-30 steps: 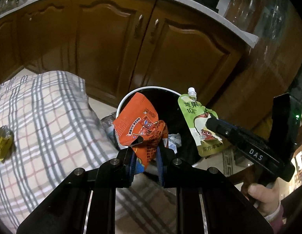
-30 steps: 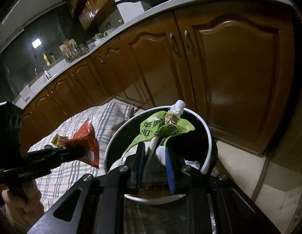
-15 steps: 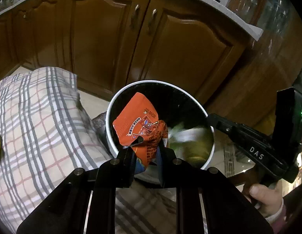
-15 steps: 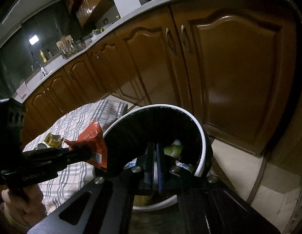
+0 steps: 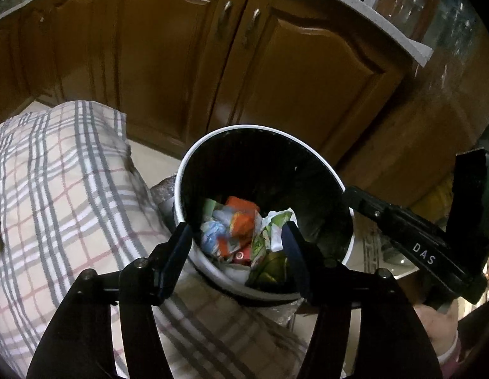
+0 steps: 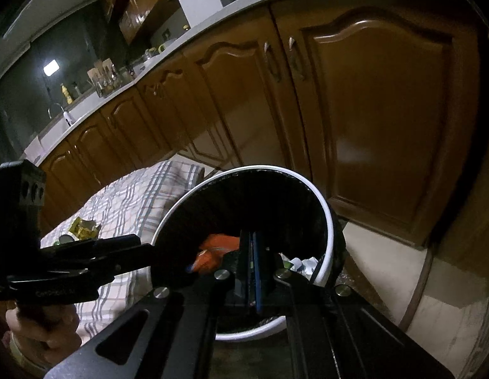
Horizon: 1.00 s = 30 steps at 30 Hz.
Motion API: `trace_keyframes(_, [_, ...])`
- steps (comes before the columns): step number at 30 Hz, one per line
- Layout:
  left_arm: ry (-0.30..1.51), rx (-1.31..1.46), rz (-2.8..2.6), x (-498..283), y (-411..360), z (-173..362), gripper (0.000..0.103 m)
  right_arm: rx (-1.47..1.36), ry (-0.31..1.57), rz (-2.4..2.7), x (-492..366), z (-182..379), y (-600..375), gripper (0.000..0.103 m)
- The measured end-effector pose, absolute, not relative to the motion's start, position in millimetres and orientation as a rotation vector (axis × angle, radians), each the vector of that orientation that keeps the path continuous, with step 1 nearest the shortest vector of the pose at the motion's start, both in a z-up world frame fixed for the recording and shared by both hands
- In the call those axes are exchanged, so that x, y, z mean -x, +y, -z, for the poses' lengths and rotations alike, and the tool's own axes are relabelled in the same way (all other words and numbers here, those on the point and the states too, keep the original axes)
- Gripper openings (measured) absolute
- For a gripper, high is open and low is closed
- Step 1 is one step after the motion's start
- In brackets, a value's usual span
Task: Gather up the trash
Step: 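Carry the orange bag and juice pouch over the bin and open both grippers, then move both grippers back to the green can and yellow wrapper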
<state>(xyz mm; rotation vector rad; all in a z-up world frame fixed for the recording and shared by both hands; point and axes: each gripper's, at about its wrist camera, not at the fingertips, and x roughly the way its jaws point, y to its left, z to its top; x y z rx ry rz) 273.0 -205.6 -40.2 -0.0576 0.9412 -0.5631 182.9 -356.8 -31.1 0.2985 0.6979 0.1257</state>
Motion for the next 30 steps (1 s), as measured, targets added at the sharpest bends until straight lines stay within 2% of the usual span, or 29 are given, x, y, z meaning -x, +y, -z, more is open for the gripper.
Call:
trace_keyframes(6, [0.915,0.103,0.509,-253,-172,40,0.060,-0.323,0.684,-0.163,-170,27,-340,0.002])
trace_keyframes(11, [0.901,0.158,0.438,-229,-129,43,0.060,-0.337,0.696,-0.243,-167,29,-307,0.009])
trace_keyframes(12, [0.898,0.169,0.421,-225,-119,44,0.060,-0.338,0.703,-0.257,-168,30,-300,0.014])
trace_keyframes(14, [0.891,0.191,0.395,-217,-98,44,0.060,-0.341,0.710,-0.290,-169,32,-286,0.038])
trace_keyframes(15, [0.888,0.198,0.374,-213,-88,45,0.060,-0.341,0.712,-0.310,-170,33,-278,0.058])
trace_keyframes(16, [0.884,0.205,0.351,-209,-75,45,0.060,-0.336,0.711,-0.325,-171,33,-270,0.066])
trace_keyframes(21, [0.874,0.251,0.263,-197,-26,49,0.063,-0.315,0.721,-0.384,-172,32,-238,0.072])
trace_keyframes(30, [0.866,0.334,0.120,-185,52,61,0.063,-0.275,0.740,-0.434,-177,30,-197,0.072])
